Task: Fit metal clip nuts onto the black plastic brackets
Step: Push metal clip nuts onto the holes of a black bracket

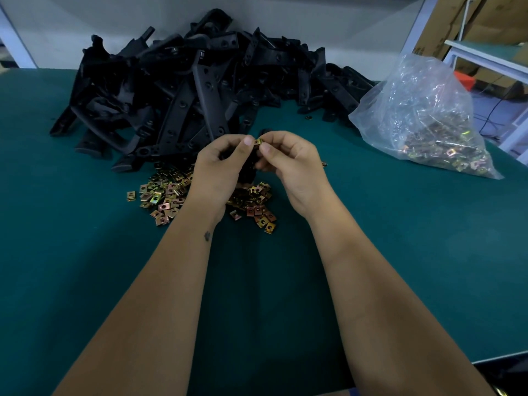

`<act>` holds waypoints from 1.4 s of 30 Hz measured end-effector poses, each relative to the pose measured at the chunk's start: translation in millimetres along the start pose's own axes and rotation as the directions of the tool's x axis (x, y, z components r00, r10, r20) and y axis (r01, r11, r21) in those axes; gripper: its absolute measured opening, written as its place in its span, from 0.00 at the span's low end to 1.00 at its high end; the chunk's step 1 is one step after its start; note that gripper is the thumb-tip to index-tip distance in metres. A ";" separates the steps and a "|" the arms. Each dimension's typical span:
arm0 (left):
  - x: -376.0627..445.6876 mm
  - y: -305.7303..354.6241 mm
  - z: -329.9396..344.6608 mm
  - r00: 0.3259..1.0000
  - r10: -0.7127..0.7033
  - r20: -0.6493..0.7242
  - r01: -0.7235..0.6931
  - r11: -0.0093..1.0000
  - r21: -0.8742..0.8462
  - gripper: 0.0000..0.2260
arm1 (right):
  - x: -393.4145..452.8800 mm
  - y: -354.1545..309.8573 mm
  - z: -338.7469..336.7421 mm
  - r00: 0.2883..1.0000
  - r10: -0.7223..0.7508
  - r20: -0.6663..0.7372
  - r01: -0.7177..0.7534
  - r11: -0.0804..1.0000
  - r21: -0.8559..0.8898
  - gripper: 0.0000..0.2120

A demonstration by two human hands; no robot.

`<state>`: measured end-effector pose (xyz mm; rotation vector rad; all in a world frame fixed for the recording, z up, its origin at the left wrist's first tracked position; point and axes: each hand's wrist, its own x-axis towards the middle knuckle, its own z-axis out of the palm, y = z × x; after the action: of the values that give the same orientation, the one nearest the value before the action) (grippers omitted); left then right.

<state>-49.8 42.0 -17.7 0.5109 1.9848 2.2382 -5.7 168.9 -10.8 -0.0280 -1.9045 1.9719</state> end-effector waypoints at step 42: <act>-4.5 1.8 3.3 1.000 -0.004 -0.017 0.003 0.998 -0.066 0.05 | 1.5 4.4 1.4 0.998 -0.065 0.022 0.067 0.993 -0.100 0.06</act>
<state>-44.3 43.6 -16.4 0.4830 1.9105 2.3046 -8.6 168.0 -14.6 0.0252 -1.9893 1.8376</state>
